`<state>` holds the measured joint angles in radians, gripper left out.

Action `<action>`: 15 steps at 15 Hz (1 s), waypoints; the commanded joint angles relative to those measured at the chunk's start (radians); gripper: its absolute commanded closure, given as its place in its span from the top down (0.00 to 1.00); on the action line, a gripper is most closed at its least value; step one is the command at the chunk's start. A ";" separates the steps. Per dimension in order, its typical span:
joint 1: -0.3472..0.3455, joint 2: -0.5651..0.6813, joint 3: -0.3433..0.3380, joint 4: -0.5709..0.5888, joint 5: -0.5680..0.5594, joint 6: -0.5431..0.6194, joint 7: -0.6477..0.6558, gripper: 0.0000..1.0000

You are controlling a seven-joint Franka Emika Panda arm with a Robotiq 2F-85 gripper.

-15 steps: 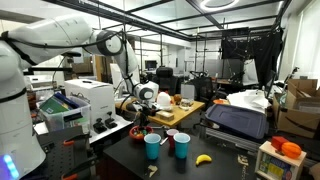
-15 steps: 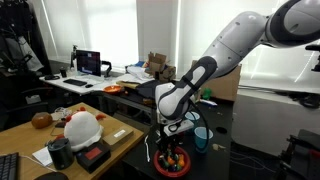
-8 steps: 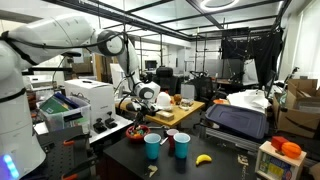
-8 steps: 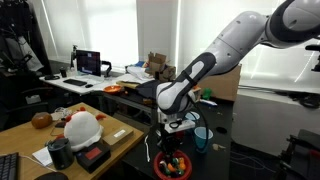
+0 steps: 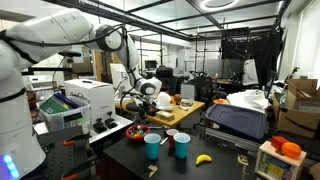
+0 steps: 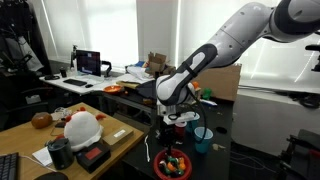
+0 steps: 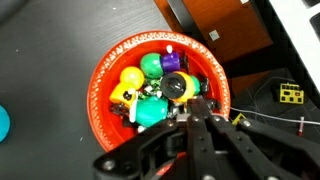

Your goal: Pick up the white, orange , white-brown and green objects from the bowl and put them in the cup near the banana plush toy

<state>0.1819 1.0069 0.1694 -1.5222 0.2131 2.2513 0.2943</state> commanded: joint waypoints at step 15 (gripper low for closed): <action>0.052 -0.047 -0.008 -0.135 -0.105 0.060 -0.191 1.00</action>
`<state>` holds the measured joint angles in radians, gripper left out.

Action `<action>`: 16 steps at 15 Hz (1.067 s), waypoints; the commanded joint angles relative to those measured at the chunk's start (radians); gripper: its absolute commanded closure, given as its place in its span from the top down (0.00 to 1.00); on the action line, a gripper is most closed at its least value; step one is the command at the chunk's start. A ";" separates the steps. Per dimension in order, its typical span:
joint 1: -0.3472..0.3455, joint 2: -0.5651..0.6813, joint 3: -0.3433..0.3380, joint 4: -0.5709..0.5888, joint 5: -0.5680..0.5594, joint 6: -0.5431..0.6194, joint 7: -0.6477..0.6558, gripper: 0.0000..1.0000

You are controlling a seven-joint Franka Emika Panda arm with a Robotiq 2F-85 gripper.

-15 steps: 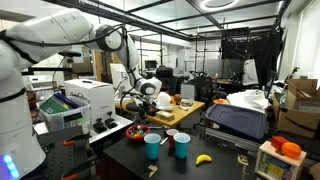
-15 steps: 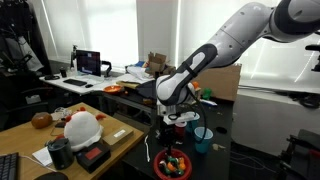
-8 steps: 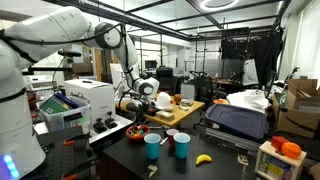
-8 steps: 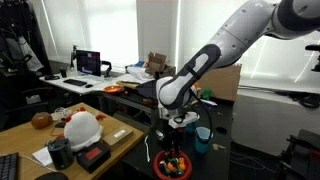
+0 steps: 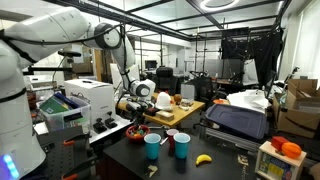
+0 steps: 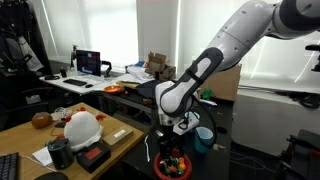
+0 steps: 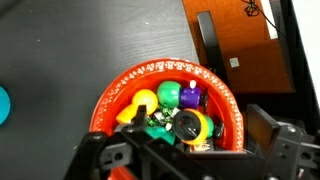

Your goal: Pick up the white, orange , white-brown and green objects from the bowl and put them in the cup near the banana plush toy

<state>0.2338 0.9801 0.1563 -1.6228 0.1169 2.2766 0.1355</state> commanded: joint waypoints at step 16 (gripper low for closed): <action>0.001 0.044 0.015 -0.006 -0.039 0.141 -0.109 0.58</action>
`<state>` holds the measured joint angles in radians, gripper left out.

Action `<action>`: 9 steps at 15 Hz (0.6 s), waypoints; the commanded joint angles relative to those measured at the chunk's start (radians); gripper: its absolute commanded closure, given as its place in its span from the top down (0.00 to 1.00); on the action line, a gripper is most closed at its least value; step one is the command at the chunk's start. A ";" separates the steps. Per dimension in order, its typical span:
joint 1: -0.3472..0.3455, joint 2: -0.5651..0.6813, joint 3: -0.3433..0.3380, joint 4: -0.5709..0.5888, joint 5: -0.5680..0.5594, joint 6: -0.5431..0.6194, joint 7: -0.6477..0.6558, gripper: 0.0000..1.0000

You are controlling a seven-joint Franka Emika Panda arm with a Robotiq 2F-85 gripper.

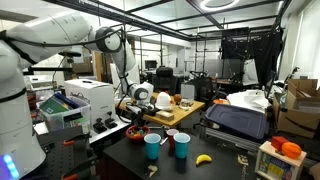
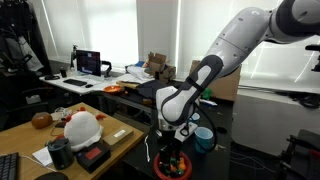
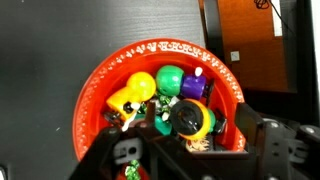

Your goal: Pick up the white, orange , white-brown and green objects from the bowl and put them in the cup near the banana plush toy

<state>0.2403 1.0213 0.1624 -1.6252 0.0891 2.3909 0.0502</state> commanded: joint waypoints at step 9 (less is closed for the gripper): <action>-0.012 -0.007 0.011 -0.017 -0.007 0.053 -0.031 0.15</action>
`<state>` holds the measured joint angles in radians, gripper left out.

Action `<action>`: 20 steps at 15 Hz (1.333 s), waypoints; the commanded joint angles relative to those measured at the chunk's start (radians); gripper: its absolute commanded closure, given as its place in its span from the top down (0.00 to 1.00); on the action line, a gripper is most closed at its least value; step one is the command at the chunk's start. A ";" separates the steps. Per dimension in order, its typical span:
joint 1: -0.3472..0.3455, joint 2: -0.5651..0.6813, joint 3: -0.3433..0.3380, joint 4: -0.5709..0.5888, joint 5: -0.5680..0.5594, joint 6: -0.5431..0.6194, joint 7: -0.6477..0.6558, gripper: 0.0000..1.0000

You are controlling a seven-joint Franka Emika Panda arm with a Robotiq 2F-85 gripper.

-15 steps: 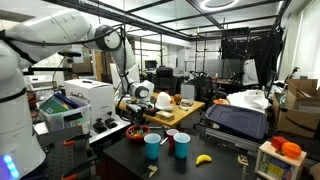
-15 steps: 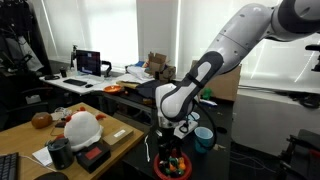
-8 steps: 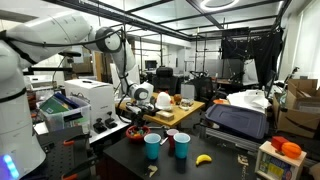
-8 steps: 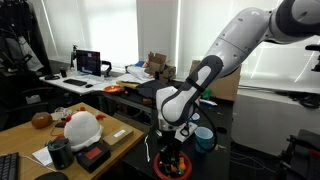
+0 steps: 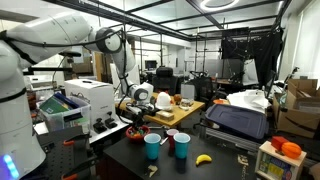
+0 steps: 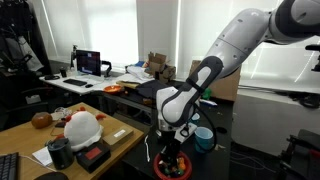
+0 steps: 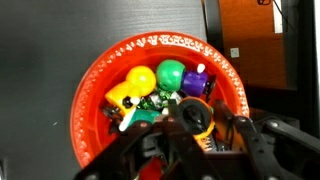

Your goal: Pick up the white, orange , white-brown and green objects from the bowl and put them in the cup near the banana plush toy

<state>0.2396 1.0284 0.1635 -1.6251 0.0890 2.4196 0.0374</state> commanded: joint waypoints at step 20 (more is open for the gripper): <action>-0.017 -0.474 -0.158 -0.414 -0.060 0.041 0.198 0.15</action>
<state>0.2207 0.6370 0.0485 -1.9524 0.0534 2.4370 0.1411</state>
